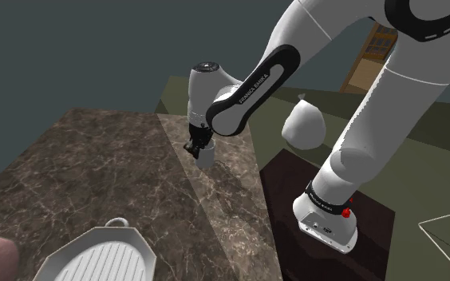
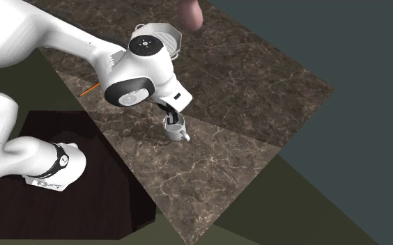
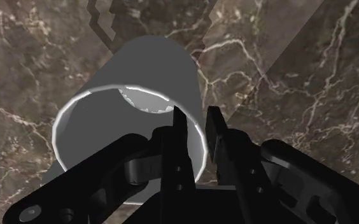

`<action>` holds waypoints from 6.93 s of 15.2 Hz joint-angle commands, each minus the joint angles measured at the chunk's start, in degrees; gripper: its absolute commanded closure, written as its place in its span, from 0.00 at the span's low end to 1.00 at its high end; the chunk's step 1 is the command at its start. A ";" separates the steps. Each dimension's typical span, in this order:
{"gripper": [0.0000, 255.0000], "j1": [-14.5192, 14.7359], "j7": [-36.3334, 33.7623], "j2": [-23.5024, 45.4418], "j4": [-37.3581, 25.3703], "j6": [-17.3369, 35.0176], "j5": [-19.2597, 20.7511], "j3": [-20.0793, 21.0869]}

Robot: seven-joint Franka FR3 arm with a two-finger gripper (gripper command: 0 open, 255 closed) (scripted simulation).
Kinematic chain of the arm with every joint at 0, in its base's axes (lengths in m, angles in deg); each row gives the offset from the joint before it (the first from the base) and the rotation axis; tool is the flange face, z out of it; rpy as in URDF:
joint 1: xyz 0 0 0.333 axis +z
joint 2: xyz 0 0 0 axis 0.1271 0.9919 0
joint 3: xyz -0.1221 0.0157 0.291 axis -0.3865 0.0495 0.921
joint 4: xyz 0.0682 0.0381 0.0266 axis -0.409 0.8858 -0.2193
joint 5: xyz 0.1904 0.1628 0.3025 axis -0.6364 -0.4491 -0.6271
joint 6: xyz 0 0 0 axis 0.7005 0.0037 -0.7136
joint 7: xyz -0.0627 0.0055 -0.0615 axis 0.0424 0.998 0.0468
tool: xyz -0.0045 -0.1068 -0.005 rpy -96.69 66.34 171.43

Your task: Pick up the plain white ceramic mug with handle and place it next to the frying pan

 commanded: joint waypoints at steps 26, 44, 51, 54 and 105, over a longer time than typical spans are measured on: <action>1.00 1.47 7.54 -13.28 -4.10 -16.21 -9.54 -0.94; 1.00 4.33 6.92 -23.28 -7.24 -28.86 -13.53 -0.61; 1.00 10.34 -0.26 -31.06 -2.52 -31.37 -18.70 4.50; 1.00 12.99 -3.79 -33.59 -1.55 -32.63 -20.92 7.02; 0.00 13.44 -10.26 -24.51 8.66 -13.19 -23.31 17.11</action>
